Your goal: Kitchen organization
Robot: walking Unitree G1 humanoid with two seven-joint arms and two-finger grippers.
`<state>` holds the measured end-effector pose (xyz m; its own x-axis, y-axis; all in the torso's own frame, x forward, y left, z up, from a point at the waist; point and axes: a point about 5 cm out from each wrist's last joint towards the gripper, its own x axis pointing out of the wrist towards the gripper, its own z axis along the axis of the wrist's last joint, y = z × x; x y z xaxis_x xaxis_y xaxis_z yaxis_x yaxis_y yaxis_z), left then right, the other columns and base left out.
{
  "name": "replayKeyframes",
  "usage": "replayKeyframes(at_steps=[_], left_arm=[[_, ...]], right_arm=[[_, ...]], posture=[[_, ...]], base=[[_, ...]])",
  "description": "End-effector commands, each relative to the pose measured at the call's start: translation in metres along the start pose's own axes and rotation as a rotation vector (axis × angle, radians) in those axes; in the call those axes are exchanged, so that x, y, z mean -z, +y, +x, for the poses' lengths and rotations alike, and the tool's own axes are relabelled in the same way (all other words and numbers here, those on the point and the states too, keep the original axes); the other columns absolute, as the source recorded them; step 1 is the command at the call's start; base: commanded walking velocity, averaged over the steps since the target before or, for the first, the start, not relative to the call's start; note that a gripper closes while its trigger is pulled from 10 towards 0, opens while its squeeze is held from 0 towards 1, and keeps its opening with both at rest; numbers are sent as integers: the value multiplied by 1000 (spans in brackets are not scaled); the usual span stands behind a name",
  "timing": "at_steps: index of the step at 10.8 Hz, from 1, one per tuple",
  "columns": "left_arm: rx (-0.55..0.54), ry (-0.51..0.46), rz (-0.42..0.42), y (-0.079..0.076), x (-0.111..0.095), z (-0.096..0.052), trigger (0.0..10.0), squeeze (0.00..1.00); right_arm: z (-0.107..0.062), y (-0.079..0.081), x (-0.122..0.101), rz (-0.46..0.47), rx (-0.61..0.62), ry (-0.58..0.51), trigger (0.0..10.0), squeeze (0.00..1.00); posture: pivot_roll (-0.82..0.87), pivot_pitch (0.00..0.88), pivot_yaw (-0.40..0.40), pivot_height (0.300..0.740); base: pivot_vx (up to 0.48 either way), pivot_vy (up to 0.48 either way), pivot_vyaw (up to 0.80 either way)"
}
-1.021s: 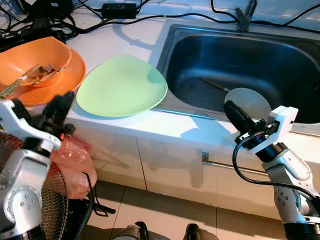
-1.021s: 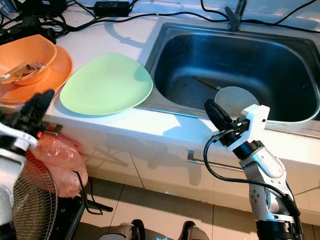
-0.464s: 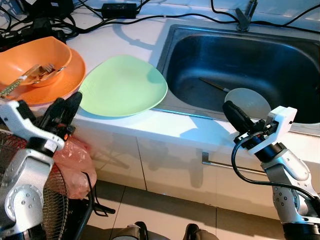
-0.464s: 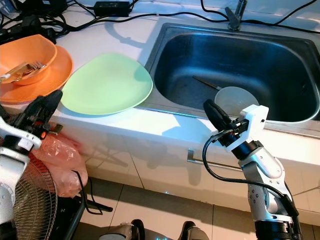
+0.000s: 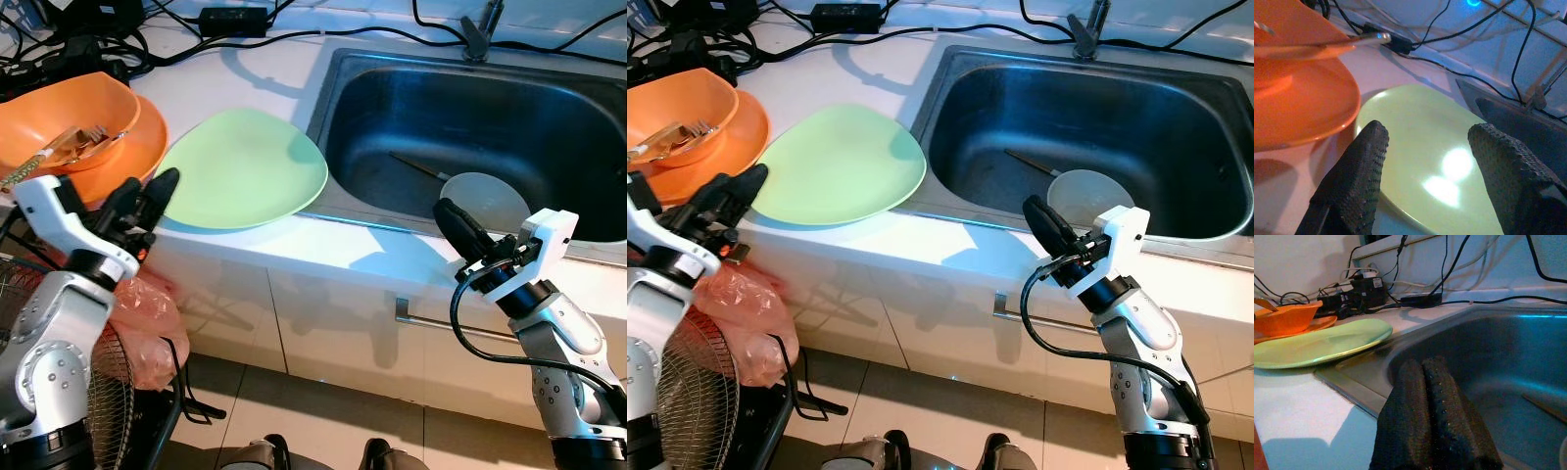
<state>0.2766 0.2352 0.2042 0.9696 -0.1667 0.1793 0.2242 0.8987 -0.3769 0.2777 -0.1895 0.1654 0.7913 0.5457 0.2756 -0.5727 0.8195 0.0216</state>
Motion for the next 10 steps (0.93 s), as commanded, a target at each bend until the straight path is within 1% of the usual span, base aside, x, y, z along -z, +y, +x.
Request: replayKeyframes(at_steps=[1,3,5,6,7,8,10], left_arm=[[-23,-6,-1,2,-4,0,10000,0],[-70,-30,-26,8,-5,-5,10000,0],[-115,-23,-44,15,0,-8,10000,0],[-123,-14,-53,16,3,-8,10000,0],[-127,-8,-59,15,4,-5,10000,0],[-136,10,-67,12,6,2,10000,0],[-134,-8,-116,8,1,11,10000,0]], right_arm=[[-9,6,28,74,10,117,10000,0],[-9,5,28,73,8,120,10000,0],[-9,6,28,74,6,122,10000,0],[-9,5,28,72,7,125,10000,0],[-9,5,28,71,5,126,10000,0],[-8,6,28,72,5,126,10000,0],[-8,7,28,71,5,126,10000,0]], posture=[[85,193,74,740],[89,195,73,740],[90,194,71,740],[87,198,67,740],[85,197,66,740],[82,197,68,740],[77,195,72,740]], base=[[0,0,0],[0,0,0],[0,0,0],[0,0,0],[0,0,0],[0,0,0],[0,0,0]])
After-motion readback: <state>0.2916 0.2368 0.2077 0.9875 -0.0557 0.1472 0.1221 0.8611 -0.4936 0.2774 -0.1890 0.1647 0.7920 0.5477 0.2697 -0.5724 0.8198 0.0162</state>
